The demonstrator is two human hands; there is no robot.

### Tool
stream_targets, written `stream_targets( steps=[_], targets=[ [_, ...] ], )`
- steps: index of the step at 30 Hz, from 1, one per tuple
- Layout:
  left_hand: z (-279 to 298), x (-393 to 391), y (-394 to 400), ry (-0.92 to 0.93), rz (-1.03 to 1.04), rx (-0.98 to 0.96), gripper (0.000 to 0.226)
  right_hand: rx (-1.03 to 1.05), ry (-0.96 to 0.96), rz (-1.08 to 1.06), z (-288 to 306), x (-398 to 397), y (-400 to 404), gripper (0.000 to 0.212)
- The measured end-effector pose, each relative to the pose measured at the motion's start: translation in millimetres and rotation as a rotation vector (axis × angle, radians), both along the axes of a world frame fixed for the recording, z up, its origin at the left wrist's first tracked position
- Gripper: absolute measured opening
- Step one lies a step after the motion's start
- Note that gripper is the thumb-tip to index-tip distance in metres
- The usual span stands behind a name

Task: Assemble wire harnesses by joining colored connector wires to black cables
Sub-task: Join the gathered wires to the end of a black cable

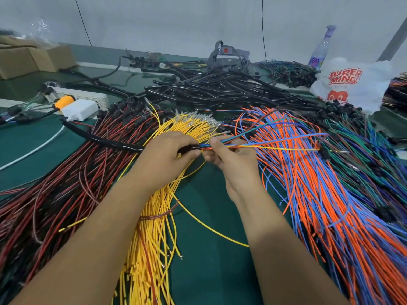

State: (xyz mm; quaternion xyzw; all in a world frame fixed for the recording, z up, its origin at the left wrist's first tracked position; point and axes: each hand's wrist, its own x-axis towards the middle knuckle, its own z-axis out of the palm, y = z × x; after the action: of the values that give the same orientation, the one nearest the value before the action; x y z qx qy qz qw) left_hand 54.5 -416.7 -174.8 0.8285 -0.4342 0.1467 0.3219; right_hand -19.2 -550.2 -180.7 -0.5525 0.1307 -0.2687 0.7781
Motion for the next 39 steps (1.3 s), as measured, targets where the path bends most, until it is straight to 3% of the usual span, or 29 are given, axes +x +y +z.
stream_targets(
  steps=[5, 12, 16, 19, 26, 28, 32, 34, 36, 39],
  targets=[
    [0, -5, -1, -0.017, -0.027, 0.064, 0.017, -0.126, 0.063, 0.019, 0, 0, 4, 0.013],
    [1, -3, 5, -0.039, 0.073, 0.137, 0.020, 0.236, -0.035, 0.011, 10, -2, -9, 0.013],
    [0, -3, 7, -0.076, 0.188, 0.098, 0.029, 0.061, -0.130, -0.111, 12, 0, -2, 0.003],
    [3, -4, 9, -0.064, 0.259, 0.001, 0.033, -0.004, -0.200, -0.135, 12, 0, 2, 0.009],
    [-3, -7, -1, -0.094, 0.057, 0.148, 0.026, -0.123, -0.014, -0.003, 3, -1, 5, 0.013],
    [-3, -6, -1, -0.090, 0.049, 0.176, 0.032, -0.046, 0.010, 0.024, 4, -1, 4, 0.012],
    [-3, -5, 1, -0.068, 0.051, 0.182, 0.046, 0.387, -0.115, 0.046, 12, -4, -11, 0.020],
    [-3, -5, 2, -0.054, 0.068, 0.196, 0.047, 0.491, -0.153, -0.019, 14, -7, -20, 0.019],
    [-4, -5, 1, -0.017, 0.093, 0.190, 0.043, 0.443, -0.140, -0.125, 14, -8, -24, 0.026],
    [-4, -4, 1, 0.047, 0.134, 0.143, 0.032, 0.173, -0.092, -0.291, 16, -8, -18, 0.038]
  ],
)
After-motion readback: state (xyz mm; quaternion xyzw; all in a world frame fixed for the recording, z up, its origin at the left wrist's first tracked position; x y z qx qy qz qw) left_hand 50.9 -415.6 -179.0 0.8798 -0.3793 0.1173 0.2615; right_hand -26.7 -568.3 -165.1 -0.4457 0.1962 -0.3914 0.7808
